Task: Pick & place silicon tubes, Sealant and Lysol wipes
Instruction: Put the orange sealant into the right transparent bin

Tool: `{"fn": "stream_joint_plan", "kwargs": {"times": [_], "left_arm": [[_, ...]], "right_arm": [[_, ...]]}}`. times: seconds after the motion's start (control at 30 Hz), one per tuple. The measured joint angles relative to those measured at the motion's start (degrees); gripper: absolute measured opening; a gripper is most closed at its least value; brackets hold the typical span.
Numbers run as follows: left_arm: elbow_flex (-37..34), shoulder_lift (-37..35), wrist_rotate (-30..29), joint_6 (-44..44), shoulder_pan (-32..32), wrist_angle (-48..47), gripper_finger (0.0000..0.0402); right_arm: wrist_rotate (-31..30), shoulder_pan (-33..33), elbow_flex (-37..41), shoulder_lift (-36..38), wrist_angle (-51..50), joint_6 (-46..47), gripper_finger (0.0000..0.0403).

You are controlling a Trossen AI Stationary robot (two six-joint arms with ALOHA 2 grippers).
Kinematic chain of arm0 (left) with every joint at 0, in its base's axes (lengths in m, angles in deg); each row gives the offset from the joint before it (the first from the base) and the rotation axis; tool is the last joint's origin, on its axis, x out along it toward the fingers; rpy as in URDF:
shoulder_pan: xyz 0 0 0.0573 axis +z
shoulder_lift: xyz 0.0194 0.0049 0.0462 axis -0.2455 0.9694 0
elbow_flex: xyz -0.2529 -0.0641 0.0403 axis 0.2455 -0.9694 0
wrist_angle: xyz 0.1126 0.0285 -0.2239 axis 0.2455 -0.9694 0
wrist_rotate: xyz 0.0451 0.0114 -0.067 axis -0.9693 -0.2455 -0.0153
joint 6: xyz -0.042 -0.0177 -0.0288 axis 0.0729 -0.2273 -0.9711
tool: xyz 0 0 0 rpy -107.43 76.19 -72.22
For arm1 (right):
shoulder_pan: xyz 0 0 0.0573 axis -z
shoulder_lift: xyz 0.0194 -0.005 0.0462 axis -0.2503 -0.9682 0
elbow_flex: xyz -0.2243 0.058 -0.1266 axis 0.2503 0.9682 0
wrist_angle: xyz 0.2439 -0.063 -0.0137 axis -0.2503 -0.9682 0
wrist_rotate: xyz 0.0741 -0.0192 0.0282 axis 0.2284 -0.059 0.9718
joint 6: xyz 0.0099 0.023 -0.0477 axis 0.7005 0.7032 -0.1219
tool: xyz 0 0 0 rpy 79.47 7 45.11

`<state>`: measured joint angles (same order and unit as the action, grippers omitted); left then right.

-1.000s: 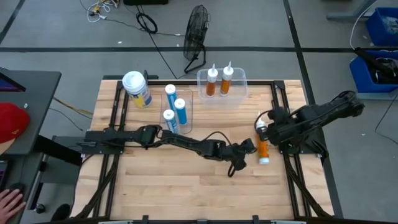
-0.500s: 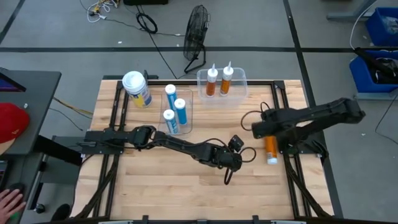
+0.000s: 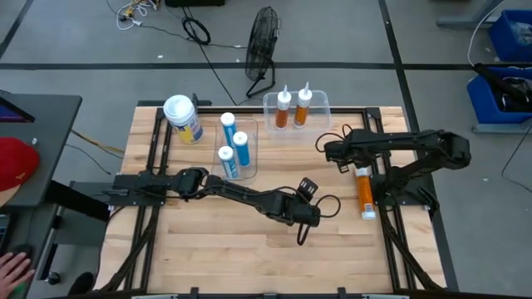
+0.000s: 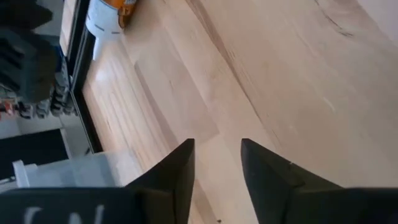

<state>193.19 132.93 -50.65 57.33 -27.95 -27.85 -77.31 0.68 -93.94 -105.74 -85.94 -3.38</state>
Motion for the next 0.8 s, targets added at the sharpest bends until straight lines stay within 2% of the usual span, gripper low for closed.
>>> {"fn": "stream_joint_plan", "kwargs": {"times": [0.2,0.63,0.73,0.8], "left_arm": [[0.0,0.0,0.0,-1.6,-0.3,-1.8,0.0100],[0.0,0.0,0.0,-1.3,-0.6,-1.8,0.0048],[0.0,0.0,0.0,-1.3,-0.6,-2.3,0.0043],[0.0,0.0,0.0,-1.2,-0.6,-2.7,0.0042]], "right_arm": [[1.1,3.4,5.0,-1.2,6.5,-3.3,0.0000],[0.3,7.7,10.1,-1.3,9.7,-3.4,0.0000],[3.2,8.6,12.0,-1.4,12.5,-4.0,0.0000],[7.1,8.6,13.4,-1.3,17.9,-6.5,0.0000]]}}
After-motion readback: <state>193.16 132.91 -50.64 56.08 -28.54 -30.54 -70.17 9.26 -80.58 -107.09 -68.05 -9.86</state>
